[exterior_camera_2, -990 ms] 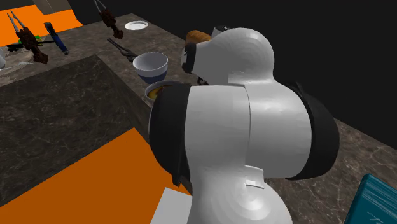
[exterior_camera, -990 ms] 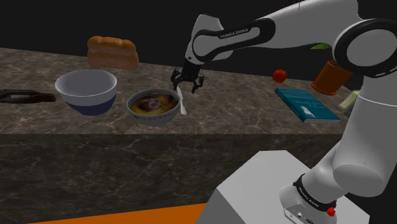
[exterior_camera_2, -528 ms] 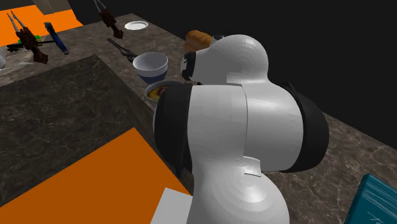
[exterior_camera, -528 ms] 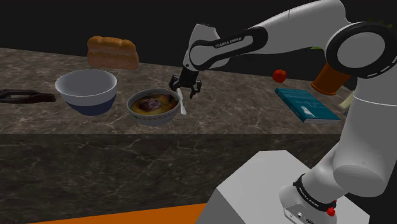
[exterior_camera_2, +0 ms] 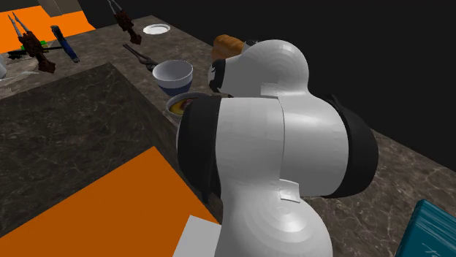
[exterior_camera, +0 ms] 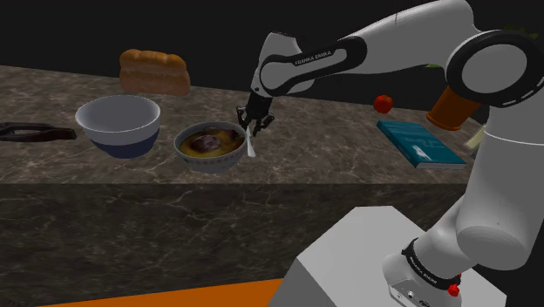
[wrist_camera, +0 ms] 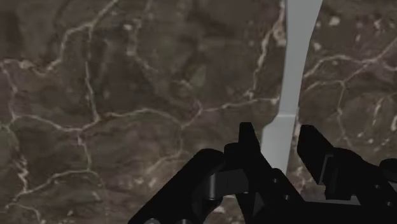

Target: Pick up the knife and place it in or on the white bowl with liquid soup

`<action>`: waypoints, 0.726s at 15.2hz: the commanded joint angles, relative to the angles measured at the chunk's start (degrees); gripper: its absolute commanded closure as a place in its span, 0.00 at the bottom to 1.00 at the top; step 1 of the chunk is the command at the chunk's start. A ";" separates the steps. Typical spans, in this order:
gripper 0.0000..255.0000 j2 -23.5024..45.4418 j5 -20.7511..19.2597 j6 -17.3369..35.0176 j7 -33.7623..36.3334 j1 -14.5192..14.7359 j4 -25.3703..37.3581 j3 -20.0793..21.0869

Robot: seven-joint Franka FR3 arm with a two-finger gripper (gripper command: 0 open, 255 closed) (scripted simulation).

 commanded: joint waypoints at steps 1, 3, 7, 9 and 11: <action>1.00 0.17 0.05 0.16 -0.01 0.09 -0.04 0.11; 1.00 0.17 0.04 0.19 0.05 0.14 -0.06 0.13; 1.00 0.14 0.04 0.05 0.05 0.13 0.05 0.12; 1.00 -0.21 0.07 -0.46 0.03 0.08 0.21 0.12; 1.00 -0.94 0.12 -1.72 0.12 0.04 0.75 0.16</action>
